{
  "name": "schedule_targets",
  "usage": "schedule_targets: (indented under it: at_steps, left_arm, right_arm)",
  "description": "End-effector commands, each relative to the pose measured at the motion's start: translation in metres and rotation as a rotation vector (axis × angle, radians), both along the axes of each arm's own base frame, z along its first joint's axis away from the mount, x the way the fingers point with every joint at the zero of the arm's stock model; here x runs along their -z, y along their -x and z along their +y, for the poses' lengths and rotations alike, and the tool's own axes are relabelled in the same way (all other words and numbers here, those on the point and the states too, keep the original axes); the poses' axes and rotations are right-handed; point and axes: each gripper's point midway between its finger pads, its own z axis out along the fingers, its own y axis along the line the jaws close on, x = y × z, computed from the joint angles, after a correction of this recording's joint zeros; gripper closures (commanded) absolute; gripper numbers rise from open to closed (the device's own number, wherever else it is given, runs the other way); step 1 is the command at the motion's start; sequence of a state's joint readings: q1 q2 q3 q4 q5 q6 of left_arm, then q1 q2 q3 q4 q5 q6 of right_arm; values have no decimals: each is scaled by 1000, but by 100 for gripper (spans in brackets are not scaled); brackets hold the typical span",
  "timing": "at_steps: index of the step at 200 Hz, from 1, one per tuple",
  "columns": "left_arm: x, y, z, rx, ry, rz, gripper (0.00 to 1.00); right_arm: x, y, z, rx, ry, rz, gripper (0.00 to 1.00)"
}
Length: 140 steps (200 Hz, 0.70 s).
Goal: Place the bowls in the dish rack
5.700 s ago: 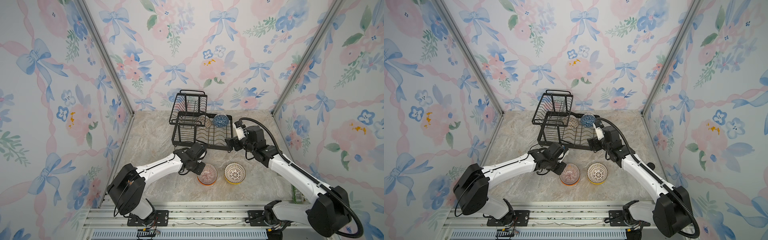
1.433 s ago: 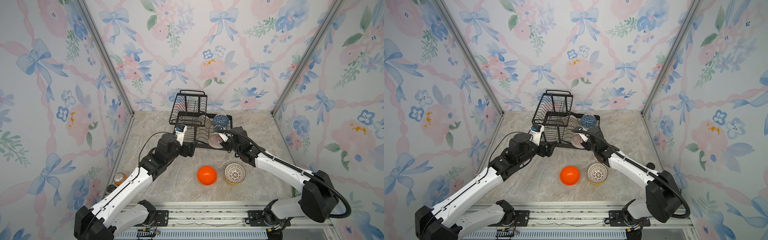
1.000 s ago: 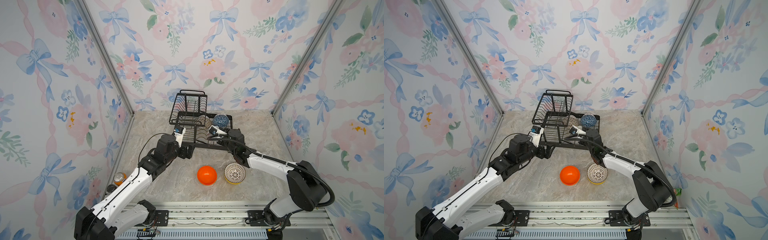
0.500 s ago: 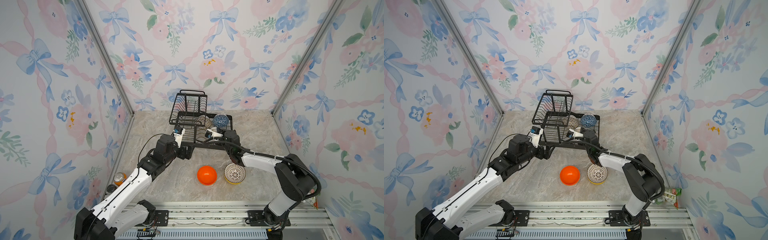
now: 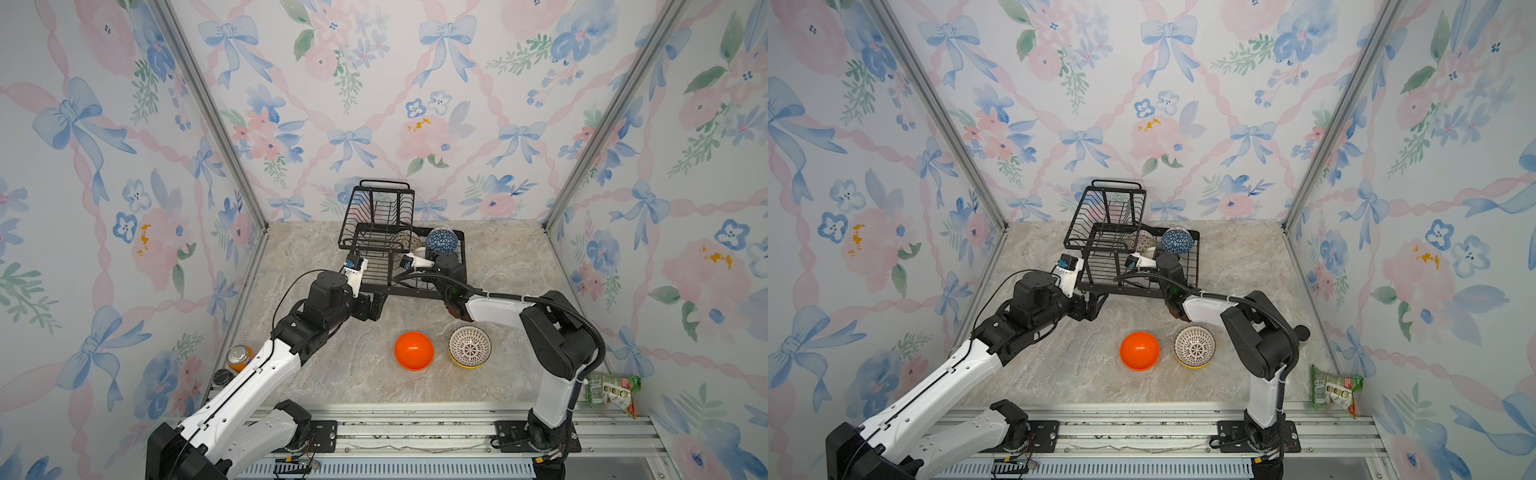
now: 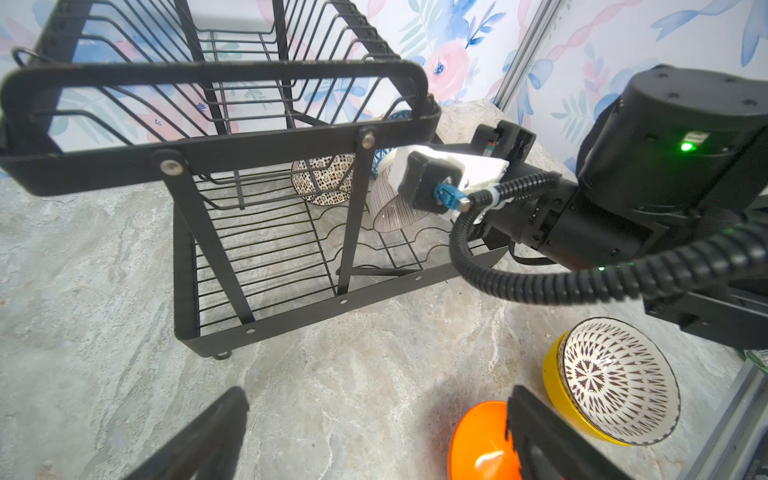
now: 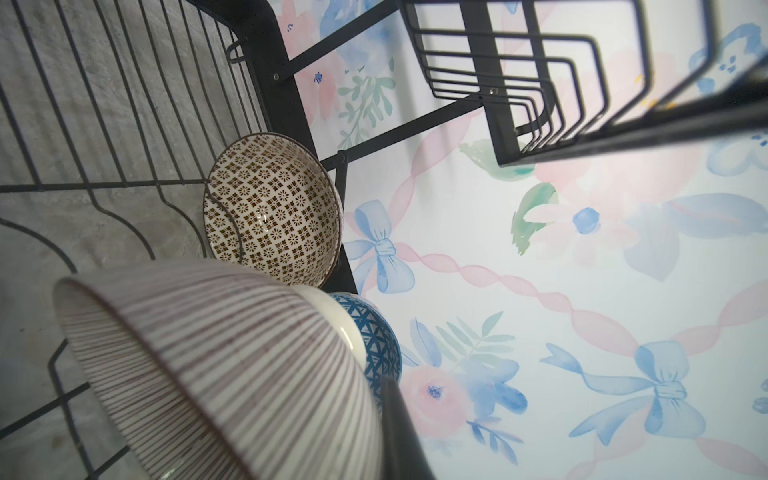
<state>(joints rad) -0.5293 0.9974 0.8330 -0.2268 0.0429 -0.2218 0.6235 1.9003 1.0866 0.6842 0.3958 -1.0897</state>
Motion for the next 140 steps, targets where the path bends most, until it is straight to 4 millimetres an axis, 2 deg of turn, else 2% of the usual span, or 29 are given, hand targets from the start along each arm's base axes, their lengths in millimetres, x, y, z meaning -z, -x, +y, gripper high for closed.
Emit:
schedule_targets:
  at_steps: [1, 66, 140]
  left_arm:
    - [3, 5, 4, -4, 2, 12, 2]
    - [5, 6, 4, 3, -5, 23, 2]
    - [11, 2, -2, 19, -13, 51, 2]
  right_arm:
    - [-27, -17, 4, 31, -53, -109, 100]
    - [-26, -44, 0, 86, -93, -201, 100]
    - [-10, -59, 15, 84, -140, -195, 100]
